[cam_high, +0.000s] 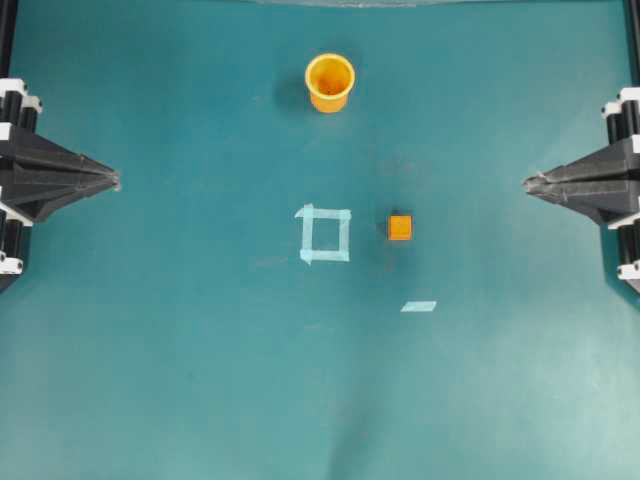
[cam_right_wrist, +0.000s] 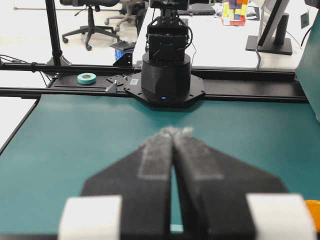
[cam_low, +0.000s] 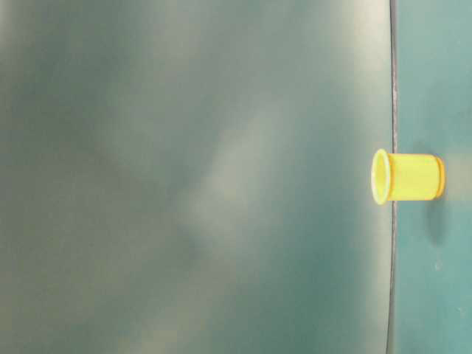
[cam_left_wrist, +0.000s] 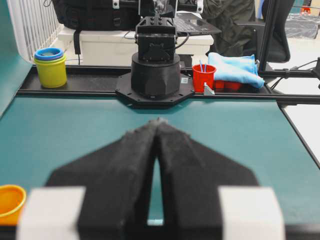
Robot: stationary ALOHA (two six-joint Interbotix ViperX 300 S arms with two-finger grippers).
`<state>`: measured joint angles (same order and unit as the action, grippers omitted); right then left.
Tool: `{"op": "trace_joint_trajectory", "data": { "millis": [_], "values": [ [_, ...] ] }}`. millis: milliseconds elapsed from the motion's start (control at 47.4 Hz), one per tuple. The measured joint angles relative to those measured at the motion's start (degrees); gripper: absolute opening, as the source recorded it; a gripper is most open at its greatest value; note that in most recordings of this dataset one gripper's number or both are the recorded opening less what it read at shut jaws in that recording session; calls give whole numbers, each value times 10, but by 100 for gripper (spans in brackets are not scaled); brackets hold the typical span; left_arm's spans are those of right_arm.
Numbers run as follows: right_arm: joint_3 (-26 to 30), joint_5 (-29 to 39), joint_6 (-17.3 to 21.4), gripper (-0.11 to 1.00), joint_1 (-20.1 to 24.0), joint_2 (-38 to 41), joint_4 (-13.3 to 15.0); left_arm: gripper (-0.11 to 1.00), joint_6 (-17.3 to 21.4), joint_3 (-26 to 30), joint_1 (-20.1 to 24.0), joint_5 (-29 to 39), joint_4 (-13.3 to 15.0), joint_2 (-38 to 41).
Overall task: Lift the orange cup with left arm.
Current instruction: 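Move the left gripper forward toward the orange cup, opening it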
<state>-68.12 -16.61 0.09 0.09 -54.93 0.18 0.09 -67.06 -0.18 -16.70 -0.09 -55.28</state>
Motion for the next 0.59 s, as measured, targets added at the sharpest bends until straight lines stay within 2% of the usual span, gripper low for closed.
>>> {"op": "trace_joint_trajectory", "data": {
  "millis": [63, 169, 338, 591],
  "values": [
    [2, 1, 0, 0, 0, 1, 0, 4, 2, 0, 4, 19, -1, 0],
    [10, 5, 2, 0, 0, 3, 0, 4, -3, 0, 26, 47, -3, 0],
    [13, 8, 2, 0, 0, 7, 0, 11, -9, 0, 64, 63, -4, 1],
    [12, 13, 2, 0, 0, 11, 0, 38, -10, -1, 103, 63, -4, 39]
  ]
}}
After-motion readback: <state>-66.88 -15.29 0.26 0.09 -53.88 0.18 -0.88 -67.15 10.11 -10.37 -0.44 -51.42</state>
